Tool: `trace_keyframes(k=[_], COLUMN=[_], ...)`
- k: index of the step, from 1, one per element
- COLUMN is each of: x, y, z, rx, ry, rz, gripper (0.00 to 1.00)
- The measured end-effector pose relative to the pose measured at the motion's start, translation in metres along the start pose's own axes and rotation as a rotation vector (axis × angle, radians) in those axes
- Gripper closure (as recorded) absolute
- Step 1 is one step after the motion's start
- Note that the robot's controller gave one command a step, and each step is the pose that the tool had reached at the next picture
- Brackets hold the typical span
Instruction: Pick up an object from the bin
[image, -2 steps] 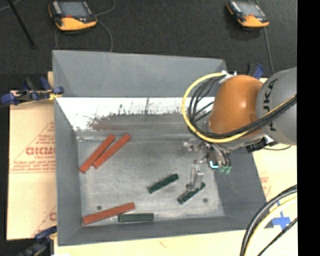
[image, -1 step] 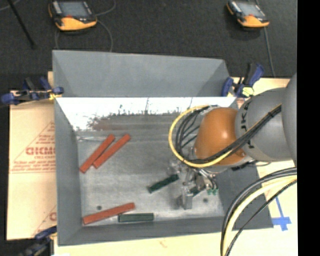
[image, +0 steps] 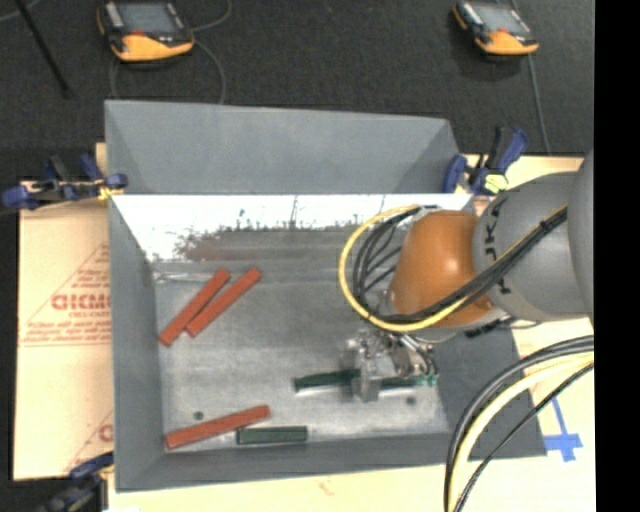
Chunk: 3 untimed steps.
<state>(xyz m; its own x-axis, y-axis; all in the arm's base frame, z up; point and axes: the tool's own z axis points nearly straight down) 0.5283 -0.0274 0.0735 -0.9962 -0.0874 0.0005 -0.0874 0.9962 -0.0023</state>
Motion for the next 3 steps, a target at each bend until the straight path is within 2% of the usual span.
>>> trace_keyframes(k=[1,2,3], x=[0.002,0.004,0.025], y=[0.005,0.005,-0.016], z=[-0.136,-0.131,-0.125], rx=[0.001,0.000,-0.001], ry=[-0.012,-0.004,-0.002], rz=[-0.025,-0.025,-0.527], gripper=[1.00,0.00,0.00])
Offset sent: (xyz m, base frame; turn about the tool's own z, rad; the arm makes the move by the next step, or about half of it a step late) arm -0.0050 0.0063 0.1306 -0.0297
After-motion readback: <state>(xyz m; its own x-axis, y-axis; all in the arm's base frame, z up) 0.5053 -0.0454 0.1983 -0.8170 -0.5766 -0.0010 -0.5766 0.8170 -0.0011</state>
